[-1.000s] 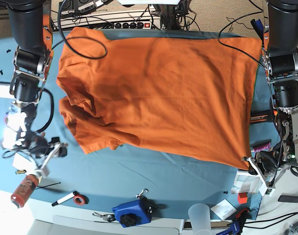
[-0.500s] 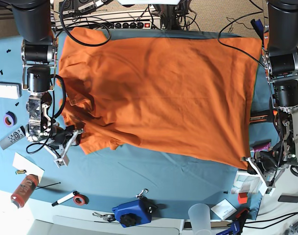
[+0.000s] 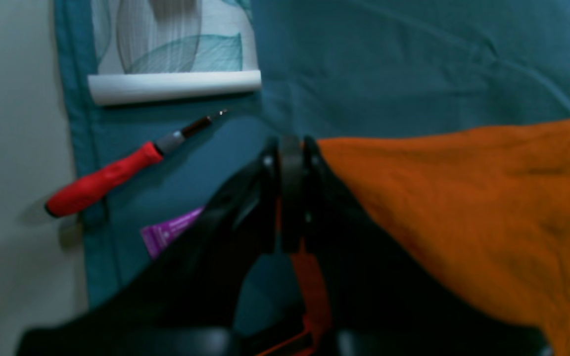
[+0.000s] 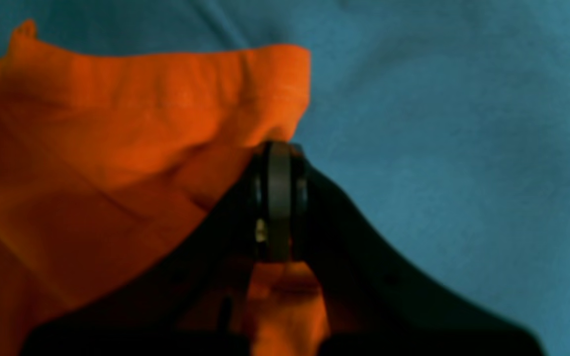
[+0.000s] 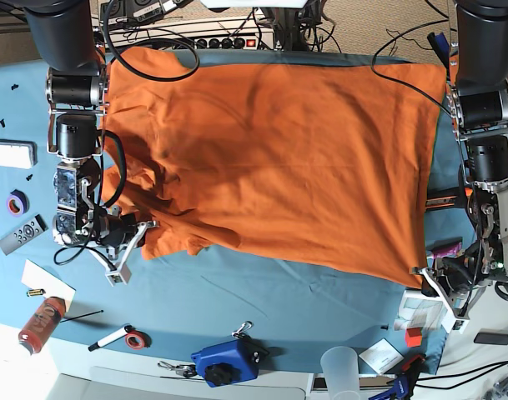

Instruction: Layout the t-shirt on the table in an organized manner, then fold the t-shirt properly

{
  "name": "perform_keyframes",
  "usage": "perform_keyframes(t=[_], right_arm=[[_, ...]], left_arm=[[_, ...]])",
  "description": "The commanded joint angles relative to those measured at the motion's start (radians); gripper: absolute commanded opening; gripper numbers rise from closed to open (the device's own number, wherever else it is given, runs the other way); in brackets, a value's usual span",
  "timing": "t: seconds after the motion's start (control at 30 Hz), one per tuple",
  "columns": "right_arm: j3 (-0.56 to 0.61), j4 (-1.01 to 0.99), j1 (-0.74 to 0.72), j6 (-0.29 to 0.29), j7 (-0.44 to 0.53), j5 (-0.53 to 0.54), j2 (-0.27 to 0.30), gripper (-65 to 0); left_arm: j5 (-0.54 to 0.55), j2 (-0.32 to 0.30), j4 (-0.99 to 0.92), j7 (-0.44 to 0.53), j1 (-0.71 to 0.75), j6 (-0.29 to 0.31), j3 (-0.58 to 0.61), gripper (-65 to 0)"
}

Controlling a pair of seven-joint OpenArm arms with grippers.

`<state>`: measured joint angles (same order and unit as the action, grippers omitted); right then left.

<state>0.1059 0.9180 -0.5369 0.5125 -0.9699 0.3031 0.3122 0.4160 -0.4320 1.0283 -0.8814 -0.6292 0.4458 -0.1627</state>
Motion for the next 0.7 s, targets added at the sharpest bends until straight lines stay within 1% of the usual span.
perform_keyframes(t=[0.0,0.07,0.13,0.23,0.3,0.43,0.53,0.67], right_arm=[[0.005,0.016,-0.003,-0.002,-0.074,-0.025,-0.002,-65.0],[0.005,0.059,-0.003,-0.012,-0.095,-0.048,-0.002,-65.0],[0.005,0.109,0.000,-0.016,-0.092,-0.066,-0.002,-65.0],[0.005,0.200,0.008,-0.016,-0.059,-0.072,-0.002,-65.0],[0.005,0.256,0.010,-0.019,-0.024,-0.096,-0.002,-65.0],[0.003,0.312,0.003,-0.090,0.059,-0.158,-0.001,-65.0],[0.003,0.311,0.003,-0.110,0.103,-0.202,0.001,-65.0],[0.003,0.311,0.002,-0.121,0.109,-0.225,0.018,-65.0]], left_arm=[[0.014,-0.014,0.016,0.021,-0.035,0.001,-0.003,-65.0],[0.014,-0.014,0.016,0.016,-0.035,0.001,-0.003,-65.0],[0.014,-0.014,0.016,0.014,-0.034,0.001,-0.003,-65.0],[0.014,-0.014,0.016,0.013,-0.029,0.001,-0.003,-65.0],[0.014,-0.014,0.016,0.014,-0.022,0.001,-0.003,-65.0],[0.014,-0.014,0.016,0.014,0.001,0.000,-0.003,-65.0],[0.014,-0.014,0.016,0.014,0.016,0.001,-0.003,-65.0],[0.014,-0.014,0.016,0.018,0.016,0.000,-0.003,-65.0]])
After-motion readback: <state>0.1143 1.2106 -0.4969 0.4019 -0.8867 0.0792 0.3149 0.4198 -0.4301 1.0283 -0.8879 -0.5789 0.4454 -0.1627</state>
